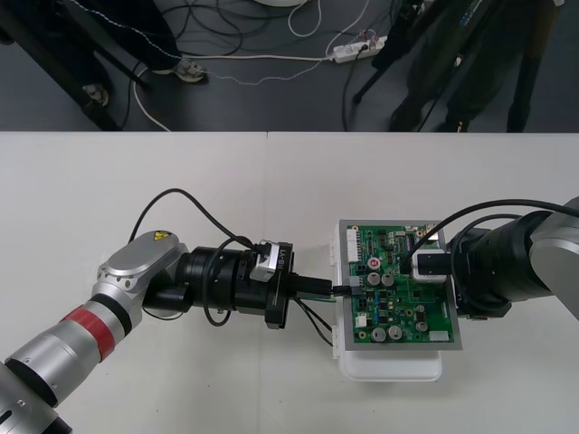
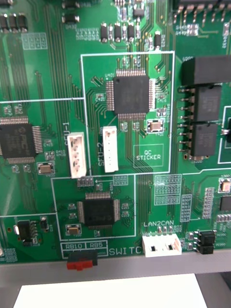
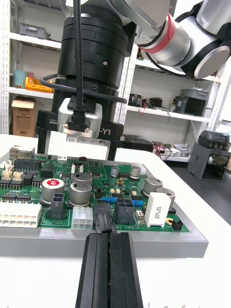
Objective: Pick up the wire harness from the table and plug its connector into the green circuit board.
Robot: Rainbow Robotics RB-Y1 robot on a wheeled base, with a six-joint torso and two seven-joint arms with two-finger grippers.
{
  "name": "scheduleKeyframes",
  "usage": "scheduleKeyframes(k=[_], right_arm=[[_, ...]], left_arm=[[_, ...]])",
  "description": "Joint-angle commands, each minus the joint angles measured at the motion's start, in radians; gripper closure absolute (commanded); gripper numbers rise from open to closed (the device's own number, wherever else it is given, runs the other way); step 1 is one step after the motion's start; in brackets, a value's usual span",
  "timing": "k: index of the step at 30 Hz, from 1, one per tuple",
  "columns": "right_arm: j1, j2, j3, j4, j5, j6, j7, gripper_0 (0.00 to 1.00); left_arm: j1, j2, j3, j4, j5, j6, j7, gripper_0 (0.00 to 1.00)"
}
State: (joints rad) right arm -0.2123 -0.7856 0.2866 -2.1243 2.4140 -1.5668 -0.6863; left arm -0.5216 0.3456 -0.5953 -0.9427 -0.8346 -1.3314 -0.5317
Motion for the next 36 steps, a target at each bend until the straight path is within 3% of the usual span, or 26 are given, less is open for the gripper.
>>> scheduleKeyframes(k=[1,36], right_arm=[[0.008,0.014,-0.030,-0.019,-0.018,-0.004,-0.039,0.00],[0.010,0.020,-0.030,-0.031,-0.044,-0.004,-0.019,0.00]], left_arm=[[-0.023,-0.010,-0.018,-0.010,-0.006,0.044,0.070,1.00],[-0.011,0.006,-0.020,-0.016,-0.006,0.043,0.047,1.00]])
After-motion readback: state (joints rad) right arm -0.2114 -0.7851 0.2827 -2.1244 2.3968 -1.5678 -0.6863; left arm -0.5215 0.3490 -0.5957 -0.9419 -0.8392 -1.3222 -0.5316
